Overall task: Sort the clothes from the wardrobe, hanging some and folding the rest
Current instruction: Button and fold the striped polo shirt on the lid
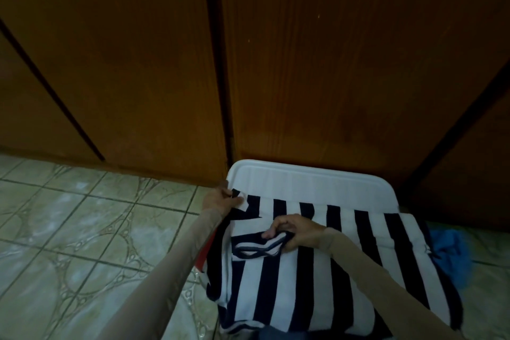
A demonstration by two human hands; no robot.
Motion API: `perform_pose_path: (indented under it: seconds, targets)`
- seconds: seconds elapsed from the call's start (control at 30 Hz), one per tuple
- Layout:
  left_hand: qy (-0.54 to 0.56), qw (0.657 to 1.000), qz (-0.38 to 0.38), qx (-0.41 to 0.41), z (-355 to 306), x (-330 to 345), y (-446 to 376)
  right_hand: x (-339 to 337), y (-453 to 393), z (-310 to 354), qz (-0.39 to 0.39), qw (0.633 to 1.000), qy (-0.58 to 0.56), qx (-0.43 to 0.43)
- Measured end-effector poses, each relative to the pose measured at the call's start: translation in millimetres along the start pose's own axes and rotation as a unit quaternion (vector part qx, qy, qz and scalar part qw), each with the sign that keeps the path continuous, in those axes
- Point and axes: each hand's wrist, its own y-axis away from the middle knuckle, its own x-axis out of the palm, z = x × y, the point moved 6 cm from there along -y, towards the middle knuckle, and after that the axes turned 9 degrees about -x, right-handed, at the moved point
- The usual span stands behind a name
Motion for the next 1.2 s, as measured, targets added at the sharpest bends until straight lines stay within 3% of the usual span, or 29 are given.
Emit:
perform_pose_path:
  seconds: [0.13, 0.23, 0.37, 0.57, 0.73, 0.87, 1.0, 1.2]
  targets:
    - [0.034, 0.995, -0.072, 0.064, -6.1, -6.1, 8.5, -11.9, 3.1, -9.7, -0.097, 0.99, 0.098, -0.01]
    - [-0.032, 0.987, -0.076, 0.136, -13.6, -2.4, 11.4, -10.4, 7.4, -17.6, -0.079, 0.987, 0.143, -0.007]
    - [-0.124, 0.972, -0.097, 0.173, -8.4, 7.9, 14.4, -5.9, 12.7, -22.5, -0.076, 0.985, 0.151, -0.026]
    - [-0.289, 0.918, -0.156, 0.224, -3.0, 22.2, 24.2, -28.2, 30.1, -25.2, -0.208, 0.953, 0.208, -0.072]
    - [-0.396, 0.874, -0.195, 0.204, -13.9, 33.9, 41.2, -54.4, 57.3, -38.8, -0.232, 0.922, 0.309, -0.011]
    - [-0.466, 0.825, -0.103, 0.302, -20.4, 74.8, 59.4, -63.5, 74.5, -47.5, -0.228, 0.9, 0.37, 0.036]
    - [-0.469, 0.829, 0.071, 0.297, -8.4, 123.4, 74.9, -70.0, 87.2, -50.0, -0.237, 0.878, 0.409, 0.079]
    - [-0.548, 0.793, 0.098, 0.247, -4.2, 138.5, 76.3, -79.1, 105.2, -55.9, -0.224, 0.884, 0.398, 0.101]
